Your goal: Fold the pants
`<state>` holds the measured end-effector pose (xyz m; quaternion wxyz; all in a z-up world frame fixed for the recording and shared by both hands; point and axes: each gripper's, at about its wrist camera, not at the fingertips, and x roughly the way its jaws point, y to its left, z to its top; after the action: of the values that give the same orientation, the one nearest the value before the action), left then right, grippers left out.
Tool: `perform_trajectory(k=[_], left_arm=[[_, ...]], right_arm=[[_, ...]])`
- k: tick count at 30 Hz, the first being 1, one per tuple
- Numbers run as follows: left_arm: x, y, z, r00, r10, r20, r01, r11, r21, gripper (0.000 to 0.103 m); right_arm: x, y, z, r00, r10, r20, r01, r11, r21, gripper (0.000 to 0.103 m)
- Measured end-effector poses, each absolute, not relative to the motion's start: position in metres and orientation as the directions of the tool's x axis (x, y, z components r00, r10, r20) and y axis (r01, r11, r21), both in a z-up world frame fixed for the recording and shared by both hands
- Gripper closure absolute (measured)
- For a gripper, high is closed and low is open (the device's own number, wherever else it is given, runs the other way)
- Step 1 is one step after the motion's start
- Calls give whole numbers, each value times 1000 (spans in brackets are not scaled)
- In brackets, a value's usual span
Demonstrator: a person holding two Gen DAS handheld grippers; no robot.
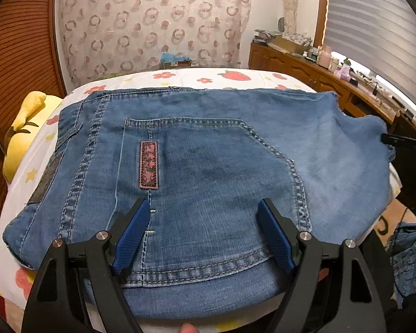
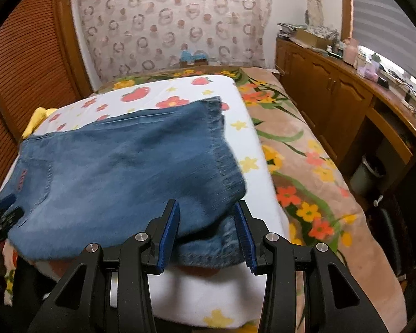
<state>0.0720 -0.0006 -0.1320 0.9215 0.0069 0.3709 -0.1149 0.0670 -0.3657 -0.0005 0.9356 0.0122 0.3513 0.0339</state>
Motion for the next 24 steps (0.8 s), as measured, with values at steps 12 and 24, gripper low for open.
perform_trajectory(k=[12,24], left_arm=[[62,12,-120,692,-305,-655,270,950,-157,23],[48,57,-93,760,-255,-597,184,967,-178,23]], right_arm=[[61,-361,10,792,175,-585,-158,984,81,98],[51,-264,65,769,392,-505,-448,894,11,98]])
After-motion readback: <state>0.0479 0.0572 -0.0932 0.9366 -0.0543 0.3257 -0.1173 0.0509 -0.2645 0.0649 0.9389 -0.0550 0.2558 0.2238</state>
